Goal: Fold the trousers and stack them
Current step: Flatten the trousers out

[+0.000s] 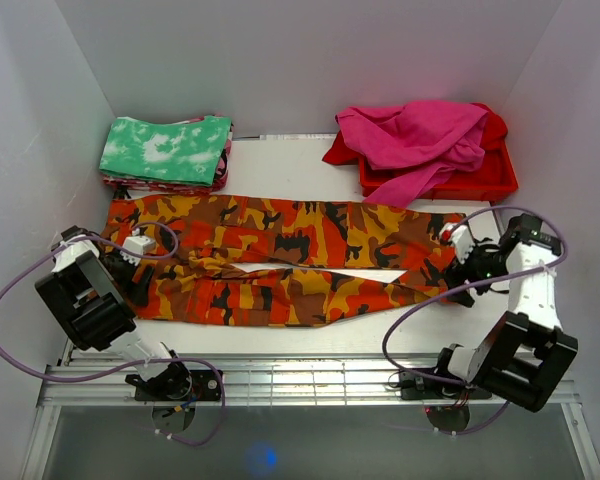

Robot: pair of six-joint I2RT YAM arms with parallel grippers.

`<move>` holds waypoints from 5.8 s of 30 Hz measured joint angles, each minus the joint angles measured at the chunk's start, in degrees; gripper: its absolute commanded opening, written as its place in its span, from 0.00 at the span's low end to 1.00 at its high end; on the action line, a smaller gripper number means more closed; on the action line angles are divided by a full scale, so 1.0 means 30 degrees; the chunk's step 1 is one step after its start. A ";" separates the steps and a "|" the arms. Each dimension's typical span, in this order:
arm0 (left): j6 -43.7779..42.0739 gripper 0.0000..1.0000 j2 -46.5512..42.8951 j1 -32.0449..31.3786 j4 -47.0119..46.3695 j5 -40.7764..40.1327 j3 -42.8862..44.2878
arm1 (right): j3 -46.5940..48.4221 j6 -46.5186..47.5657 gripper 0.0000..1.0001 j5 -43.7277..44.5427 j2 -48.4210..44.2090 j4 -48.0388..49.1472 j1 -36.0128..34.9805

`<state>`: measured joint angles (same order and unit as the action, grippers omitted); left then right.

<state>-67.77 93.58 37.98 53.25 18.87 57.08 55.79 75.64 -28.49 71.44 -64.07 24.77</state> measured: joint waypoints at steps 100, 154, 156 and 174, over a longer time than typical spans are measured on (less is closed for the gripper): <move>0.1290 0.92 -0.5107 -0.2667 0.2718 0.4299 -0.1413 | -0.4386 0.1552 0.80 0.8327 -0.1275 0.1967 0.0386; 0.3978 0.89 -0.2936 -0.3453 0.0146 0.3220 -0.1129 | -0.1872 -0.5340 0.12 0.7293 0.6382 0.5129 -0.5187; 0.3891 0.89 -0.2936 -0.3453 -0.0233 0.2645 -0.1574 | -0.3344 -0.4568 0.12 0.8196 0.5078 0.5799 -0.4561; 0.2914 0.89 -0.3745 -0.3453 -0.1166 0.1005 -0.3840 | 0.0954 -0.2412 0.16 0.5020 0.3745 0.2878 -0.0364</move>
<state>-59.02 82.35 27.62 49.76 21.89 45.56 58.65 68.40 -13.43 82.67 -55.44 23.68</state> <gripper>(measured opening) 0.888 0.163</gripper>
